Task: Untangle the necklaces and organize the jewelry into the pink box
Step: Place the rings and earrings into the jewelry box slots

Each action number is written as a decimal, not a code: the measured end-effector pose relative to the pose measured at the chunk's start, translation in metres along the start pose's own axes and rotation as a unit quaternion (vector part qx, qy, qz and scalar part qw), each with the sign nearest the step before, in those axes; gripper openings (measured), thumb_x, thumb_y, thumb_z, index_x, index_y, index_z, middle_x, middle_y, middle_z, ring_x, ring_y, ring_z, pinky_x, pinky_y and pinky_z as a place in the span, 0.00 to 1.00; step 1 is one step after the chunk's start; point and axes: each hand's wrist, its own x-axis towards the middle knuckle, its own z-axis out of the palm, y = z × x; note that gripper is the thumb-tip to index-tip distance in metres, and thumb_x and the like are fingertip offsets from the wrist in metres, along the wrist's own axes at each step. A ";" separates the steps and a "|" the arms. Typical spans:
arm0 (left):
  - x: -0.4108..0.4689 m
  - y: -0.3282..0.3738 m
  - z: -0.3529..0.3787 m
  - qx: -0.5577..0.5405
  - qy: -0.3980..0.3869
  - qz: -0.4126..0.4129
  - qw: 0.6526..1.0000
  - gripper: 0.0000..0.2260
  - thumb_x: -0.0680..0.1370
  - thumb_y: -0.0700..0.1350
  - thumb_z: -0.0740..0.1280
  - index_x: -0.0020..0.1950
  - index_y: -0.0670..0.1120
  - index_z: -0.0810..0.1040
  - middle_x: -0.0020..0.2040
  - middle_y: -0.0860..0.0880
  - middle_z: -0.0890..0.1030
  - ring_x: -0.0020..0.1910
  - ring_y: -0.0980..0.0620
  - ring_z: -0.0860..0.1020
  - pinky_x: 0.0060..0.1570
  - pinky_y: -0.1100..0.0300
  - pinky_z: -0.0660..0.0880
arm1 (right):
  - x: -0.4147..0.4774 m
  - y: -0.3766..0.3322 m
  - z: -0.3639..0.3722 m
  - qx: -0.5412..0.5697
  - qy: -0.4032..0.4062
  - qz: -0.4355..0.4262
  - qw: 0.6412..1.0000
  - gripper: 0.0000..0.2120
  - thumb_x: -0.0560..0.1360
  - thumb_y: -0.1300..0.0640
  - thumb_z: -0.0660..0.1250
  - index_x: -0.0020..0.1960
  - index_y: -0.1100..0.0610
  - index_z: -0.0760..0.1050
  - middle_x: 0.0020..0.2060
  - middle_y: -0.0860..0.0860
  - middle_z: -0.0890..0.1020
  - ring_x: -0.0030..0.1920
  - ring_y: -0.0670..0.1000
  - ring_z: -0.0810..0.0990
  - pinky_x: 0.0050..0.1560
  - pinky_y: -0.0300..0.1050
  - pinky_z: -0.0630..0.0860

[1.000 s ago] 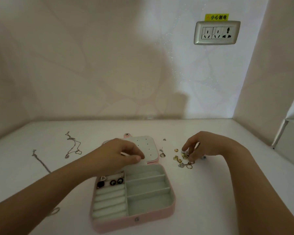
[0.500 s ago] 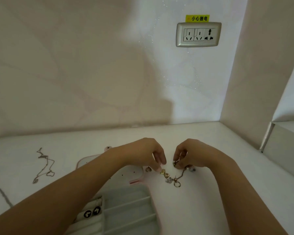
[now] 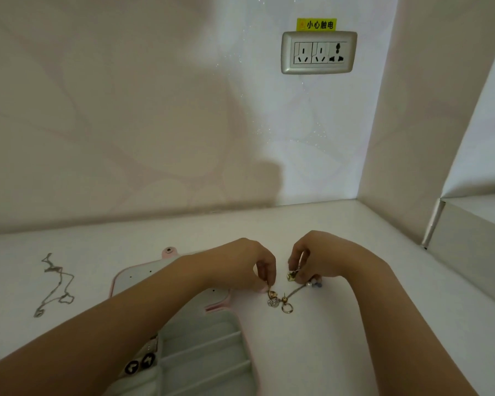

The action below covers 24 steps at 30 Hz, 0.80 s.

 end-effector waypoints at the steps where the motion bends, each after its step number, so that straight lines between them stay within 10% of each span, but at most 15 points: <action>1: 0.000 0.001 0.000 -0.006 0.003 0.002 1.000 0.05 0.74 0.41 0.70 0.48 0.48 0.81 0.46 0.55 0.80 0.32 0.69 0.74 0.34 0.75 0.69 | 0.000 -0.001 0.000 -0.002 -0.001 0.001 1.000 0.09 0.69 0.65 0.74 0.48 0.59 0.81 0.45 0.58 0.85 0.30 0.47 0.79 0.33 0.35 0.77; 15: -0.051 0.000 -0.036 -0.117 0.153 -0.047 0.980 0.00 0.73 0.48 0.73 0.42 0.53 0.83 0.42 0.55 0.82 0.39 0.56 0.78 0.44 0.62 0.75 | -0.003 -0.017 0.005 -0.020 0.136 -0.070 0.988 0.17 0.72 0.53 0.72 0.60 0.47 0.76 0.59 0.48 0.70 0.49 0.48 0.79 0.42 0.36 0.71; 18: -0.085 -0.007 -0.049 -0.230 0.192 -0.091 0.950 0.01 0.74 0.46 0.71 0.43 0.51 0.83 0.38 0.57 0.82 0.36 0.59 0.76 0.41 0.66 0.73 | -0.010 -0.036 0.010 0.094 0.181 -0.155 0.966 0.09 0.73 0.50 0.71 0.53 0.44 0.79 0.54 0.42 0.76 0.45 0.42 0.77 0.35 0.33 0.70; 24: -0.127 -0.016 -0.039 -0.391 0.224 -0.122 0.884 0.03 0.73 0.44 0.69 0.43 0.46 0.82 0.36 0.54 0.79 0.37 0.57 0.72 0.38 0.66 0.71 | -0.038 -0.091 0.041 0.227 0.029 -0.280 0.932 0.05 0.71 0.50 0.73 0.45 0.49 0.84 0.35 0.42 0.84 0.36 0.41 0.80 0.38 0.35 0.75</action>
